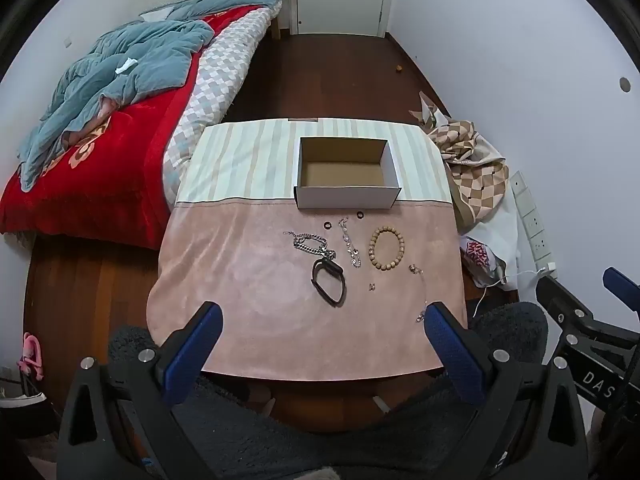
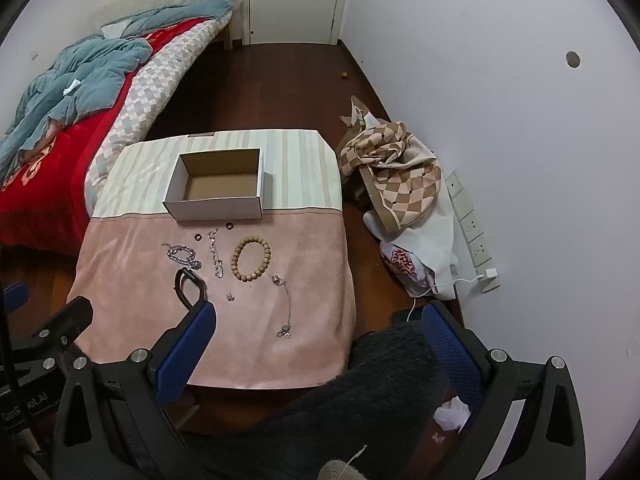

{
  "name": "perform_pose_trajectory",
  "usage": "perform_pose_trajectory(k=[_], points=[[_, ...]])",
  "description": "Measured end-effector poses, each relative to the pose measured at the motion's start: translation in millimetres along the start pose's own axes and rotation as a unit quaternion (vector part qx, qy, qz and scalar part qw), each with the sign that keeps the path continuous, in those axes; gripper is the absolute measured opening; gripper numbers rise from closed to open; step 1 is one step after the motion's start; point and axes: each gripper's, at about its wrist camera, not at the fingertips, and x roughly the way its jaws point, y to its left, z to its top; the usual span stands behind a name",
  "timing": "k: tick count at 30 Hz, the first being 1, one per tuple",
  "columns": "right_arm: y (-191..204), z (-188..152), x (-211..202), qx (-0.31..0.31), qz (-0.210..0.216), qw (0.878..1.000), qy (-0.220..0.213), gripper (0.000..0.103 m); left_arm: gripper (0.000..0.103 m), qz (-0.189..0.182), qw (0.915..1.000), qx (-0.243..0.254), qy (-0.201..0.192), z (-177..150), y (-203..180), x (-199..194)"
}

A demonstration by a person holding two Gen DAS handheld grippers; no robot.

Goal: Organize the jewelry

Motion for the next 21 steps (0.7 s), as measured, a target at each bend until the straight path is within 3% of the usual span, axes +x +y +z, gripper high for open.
perform_pose_trajectory(k=[21], points=[[1.3,1.7,-3.2,-0.002,-0.007,1.000,-0.004,0.103,0.103,0.002,1.0000,0.003,-0.001,1.8,5.3,-1.3]])
